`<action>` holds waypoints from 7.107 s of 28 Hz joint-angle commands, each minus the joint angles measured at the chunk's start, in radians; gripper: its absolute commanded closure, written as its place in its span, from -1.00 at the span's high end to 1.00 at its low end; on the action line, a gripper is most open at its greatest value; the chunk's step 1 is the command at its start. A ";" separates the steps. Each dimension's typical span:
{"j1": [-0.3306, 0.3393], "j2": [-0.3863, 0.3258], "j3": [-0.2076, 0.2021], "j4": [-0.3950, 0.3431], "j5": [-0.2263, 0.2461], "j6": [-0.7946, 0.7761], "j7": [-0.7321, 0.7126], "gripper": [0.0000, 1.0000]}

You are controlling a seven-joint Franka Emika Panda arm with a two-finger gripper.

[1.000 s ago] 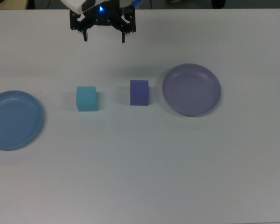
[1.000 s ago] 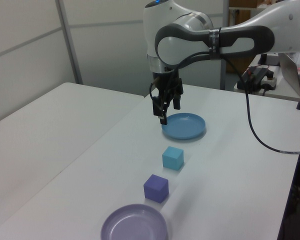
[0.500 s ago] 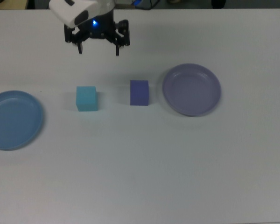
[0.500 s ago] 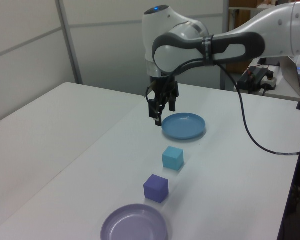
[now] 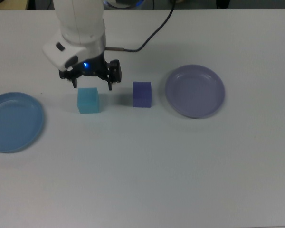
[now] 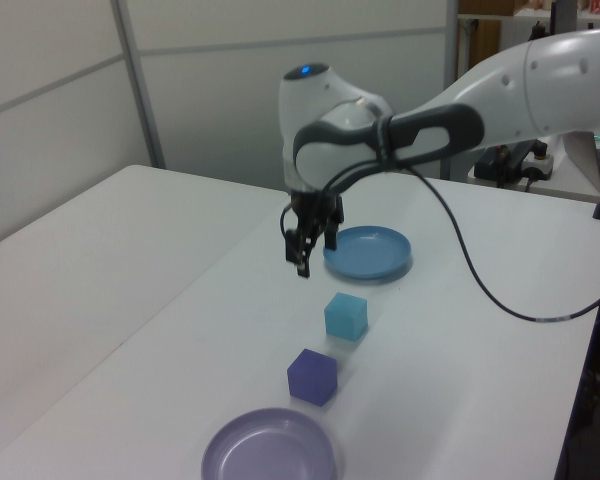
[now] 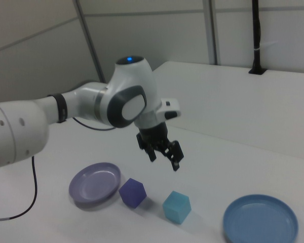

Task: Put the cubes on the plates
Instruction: 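Lower the gripper around the cyan cube and close on it, then lift the cyan cube and carry it over the light blue plate, then lower the cube onto the blue plate, open and withdraw gripper, then move the gripper down over the purple cube and close on it, then carry the purple cube onto the lavender plate and release it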

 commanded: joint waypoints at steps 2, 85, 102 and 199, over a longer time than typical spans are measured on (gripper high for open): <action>0.014 0.013 -0.003 -0.082 -0.040 0.023 0.004 1.00; -0.332 0.189 -0.006 0.075 0.069 0.309 -0.045 1.00; -0.214 0.094 0.007 0.065 0.066 -0.070 -0.048 1.00; 0.457 0.117 0.086 -0.033 -0.103 -0.058 0.211 1.00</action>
